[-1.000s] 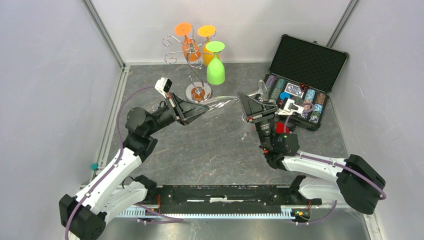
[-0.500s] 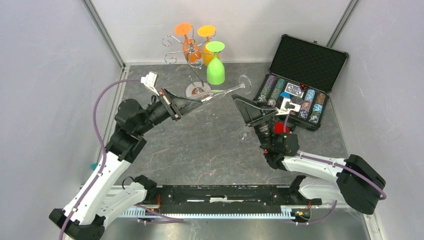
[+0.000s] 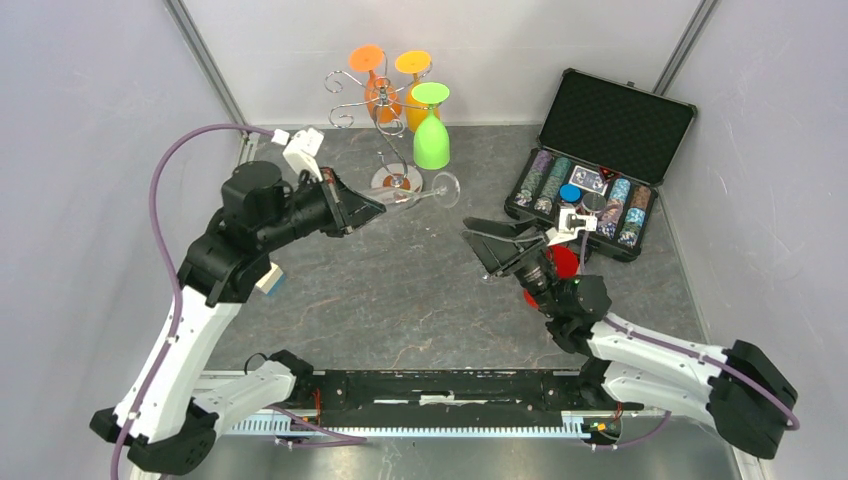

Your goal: Take the wine glass off the wine glass rack

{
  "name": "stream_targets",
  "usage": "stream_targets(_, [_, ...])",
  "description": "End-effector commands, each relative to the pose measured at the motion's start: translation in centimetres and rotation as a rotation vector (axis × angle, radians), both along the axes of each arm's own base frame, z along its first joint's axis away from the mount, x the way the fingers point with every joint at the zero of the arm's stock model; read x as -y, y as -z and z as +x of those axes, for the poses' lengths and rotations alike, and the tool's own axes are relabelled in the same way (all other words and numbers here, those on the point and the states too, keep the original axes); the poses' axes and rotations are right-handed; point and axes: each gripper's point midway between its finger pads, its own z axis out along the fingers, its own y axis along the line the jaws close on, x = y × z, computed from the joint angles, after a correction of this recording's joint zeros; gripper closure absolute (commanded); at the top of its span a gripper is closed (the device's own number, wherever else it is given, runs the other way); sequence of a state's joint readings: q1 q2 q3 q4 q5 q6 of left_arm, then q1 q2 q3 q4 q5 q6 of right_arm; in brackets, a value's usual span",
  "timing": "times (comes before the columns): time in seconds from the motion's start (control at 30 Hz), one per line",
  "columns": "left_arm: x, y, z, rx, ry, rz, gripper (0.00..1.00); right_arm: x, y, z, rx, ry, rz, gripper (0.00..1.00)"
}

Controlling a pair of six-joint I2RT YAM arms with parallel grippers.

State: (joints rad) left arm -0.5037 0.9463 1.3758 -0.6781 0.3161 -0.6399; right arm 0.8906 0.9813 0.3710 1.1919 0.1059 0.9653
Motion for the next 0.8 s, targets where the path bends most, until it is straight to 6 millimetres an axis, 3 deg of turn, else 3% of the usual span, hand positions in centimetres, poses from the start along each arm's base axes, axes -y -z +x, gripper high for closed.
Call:
stream_targets(0.0, [-1.5, 2.4, 0.9, 0.006, -0.019, 0.195, 0.98, 0.3, 2.9, 0.2, -0.026, 0.057, -0.165, 0.02])
stream_targets(0.13, [-1.5, 3.8, 1.3, -0.035, 0.009, 0.283, 0.98, 1.9, 4.0, 0.8, -0.035, 0.154, -0.255, 0.02])
stream_targets(0.33, [-0.1, 7.5, 1.2, -0.117, 0.104, 0.430, 0.98, 5.3, 5.9, 2.2, -0.076, 0.347, -0.404, 0.02])
stream_targets(0.5, [1.9, 10.5, 1.8, -0.158, 0.133, 0.602, 0.98, 8.3, 6.8, 3.1, -0.110, 0.498, -0.521, 0.04])
stream_targets(0.77, [6.0, 13.4, 2.4, -0.184, 0.213, 0.841, 0.98, 13.6, 8.9, 3.6, -0.244, 0.707, -0.677, 0.05])
